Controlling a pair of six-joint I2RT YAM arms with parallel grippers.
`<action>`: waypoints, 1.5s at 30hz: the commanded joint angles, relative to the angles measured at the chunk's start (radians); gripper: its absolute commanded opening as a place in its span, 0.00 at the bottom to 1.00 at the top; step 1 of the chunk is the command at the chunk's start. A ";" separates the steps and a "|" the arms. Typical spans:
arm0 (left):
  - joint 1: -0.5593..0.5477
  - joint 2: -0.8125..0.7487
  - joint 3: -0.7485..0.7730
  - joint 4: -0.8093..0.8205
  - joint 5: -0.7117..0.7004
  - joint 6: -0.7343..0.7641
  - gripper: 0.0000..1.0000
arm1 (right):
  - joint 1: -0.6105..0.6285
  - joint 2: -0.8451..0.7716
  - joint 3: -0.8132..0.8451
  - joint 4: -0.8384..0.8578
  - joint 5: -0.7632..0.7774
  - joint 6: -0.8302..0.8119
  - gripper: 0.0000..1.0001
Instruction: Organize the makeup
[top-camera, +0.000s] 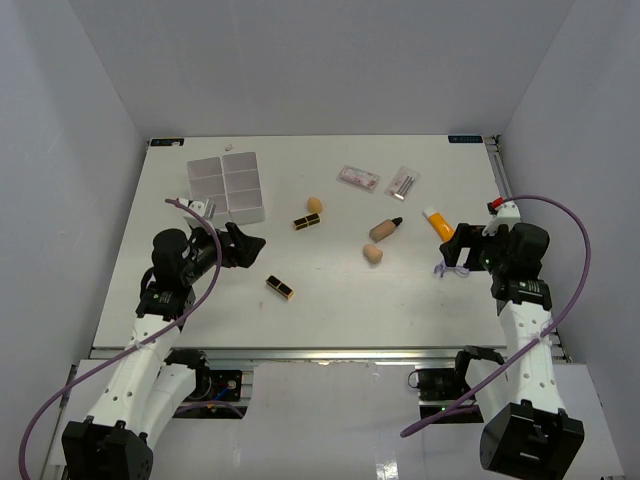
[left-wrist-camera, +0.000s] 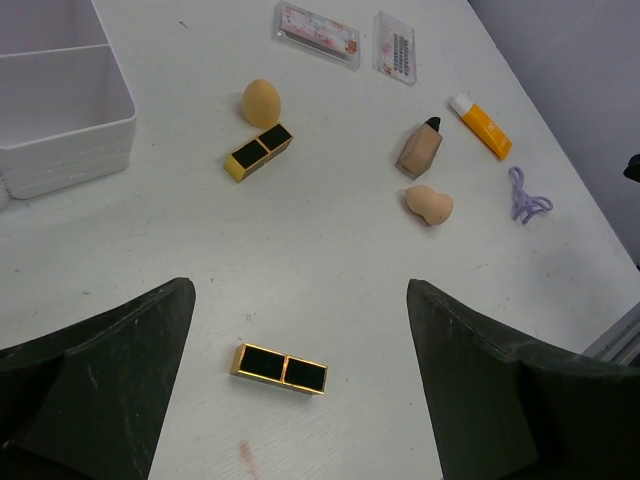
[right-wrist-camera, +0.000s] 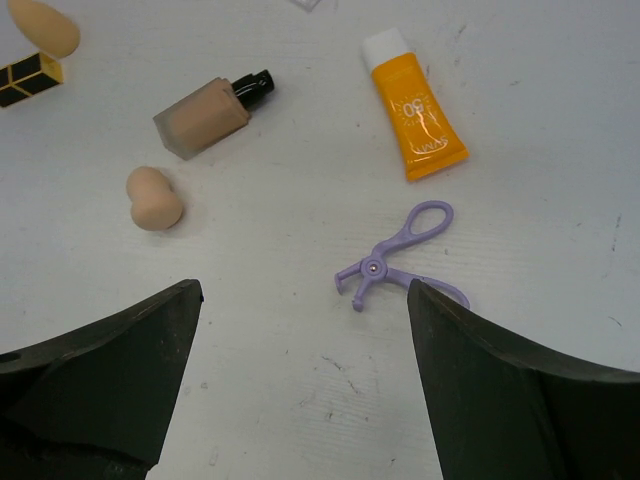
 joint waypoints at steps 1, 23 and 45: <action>0.003 0.002 0.031 0.014 0.023 -0.005 0.98 | -0.002 -0.040 0.005 0.003 -0.191 -0.121 0.90; -0.006 0.153 0.099 -0.133 -0.148 -0.097 0.98 | 0.037 0.121 0.047 -0.157 -0.676 -0.527 0.90; -0.083 0.410 0.353 -0.527 -0.327 -0.170 0.98 | 0.043 0.052 0.031 -0.158 -0.640 -0.558 0.90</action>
